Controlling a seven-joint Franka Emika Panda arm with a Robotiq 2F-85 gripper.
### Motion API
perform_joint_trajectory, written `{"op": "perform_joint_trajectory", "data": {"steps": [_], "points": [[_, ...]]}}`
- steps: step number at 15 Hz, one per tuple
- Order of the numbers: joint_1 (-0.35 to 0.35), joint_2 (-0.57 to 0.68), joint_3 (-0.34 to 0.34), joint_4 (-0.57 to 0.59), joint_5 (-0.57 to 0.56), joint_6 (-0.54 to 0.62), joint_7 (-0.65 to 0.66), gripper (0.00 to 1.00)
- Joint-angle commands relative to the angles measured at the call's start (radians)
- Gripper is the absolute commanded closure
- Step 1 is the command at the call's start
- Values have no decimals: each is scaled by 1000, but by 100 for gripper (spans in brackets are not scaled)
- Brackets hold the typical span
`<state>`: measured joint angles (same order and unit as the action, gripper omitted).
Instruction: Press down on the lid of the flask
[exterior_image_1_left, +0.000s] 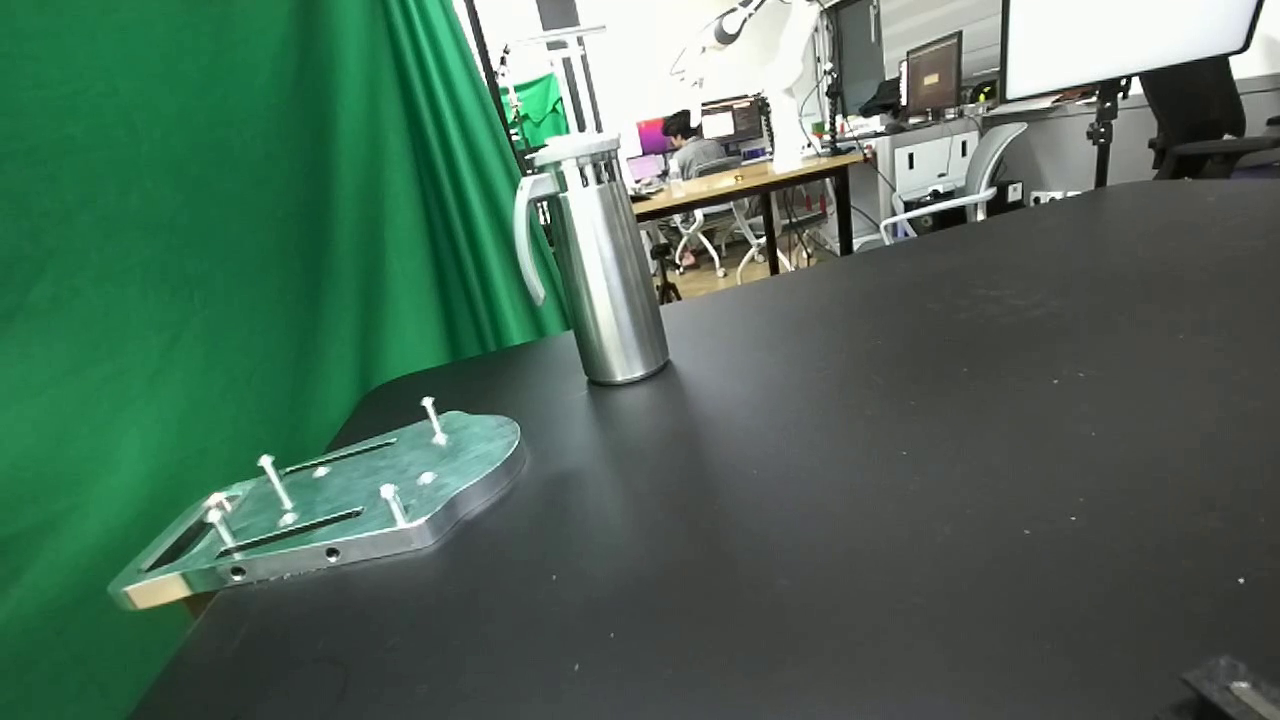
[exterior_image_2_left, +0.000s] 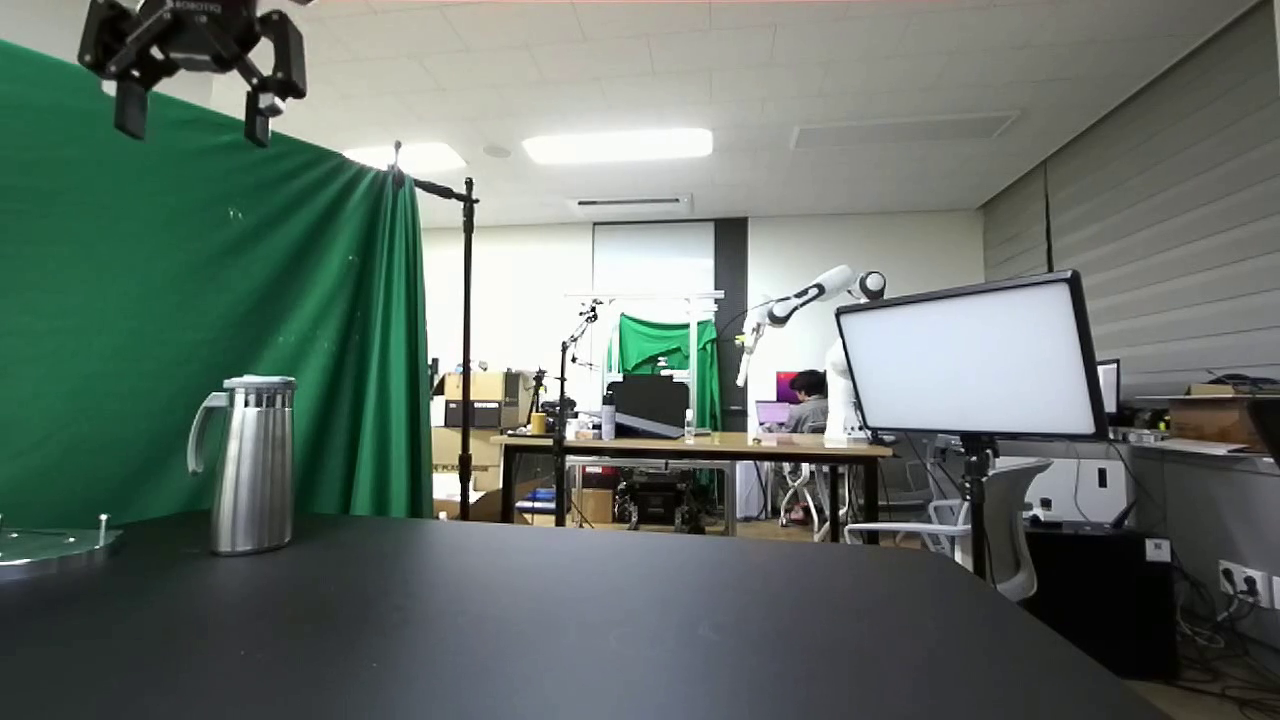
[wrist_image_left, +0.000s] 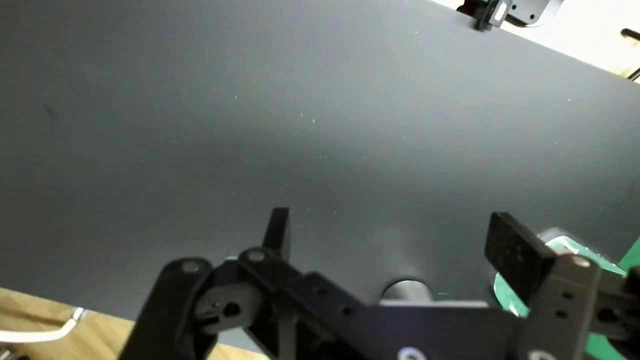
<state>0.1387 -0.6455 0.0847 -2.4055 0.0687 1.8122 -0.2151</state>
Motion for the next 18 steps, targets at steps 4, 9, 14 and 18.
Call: {"op": "perform_joint_trajectory", "data": {"steps": [4,9,14,18], "points": [[43,348,120,254,-53,163,81,0],[54,383,119,245,-48,170,61,0],[55,360,117,236,-48,169,60,0],[55,357,117,234,-48,169,60,0]]}}
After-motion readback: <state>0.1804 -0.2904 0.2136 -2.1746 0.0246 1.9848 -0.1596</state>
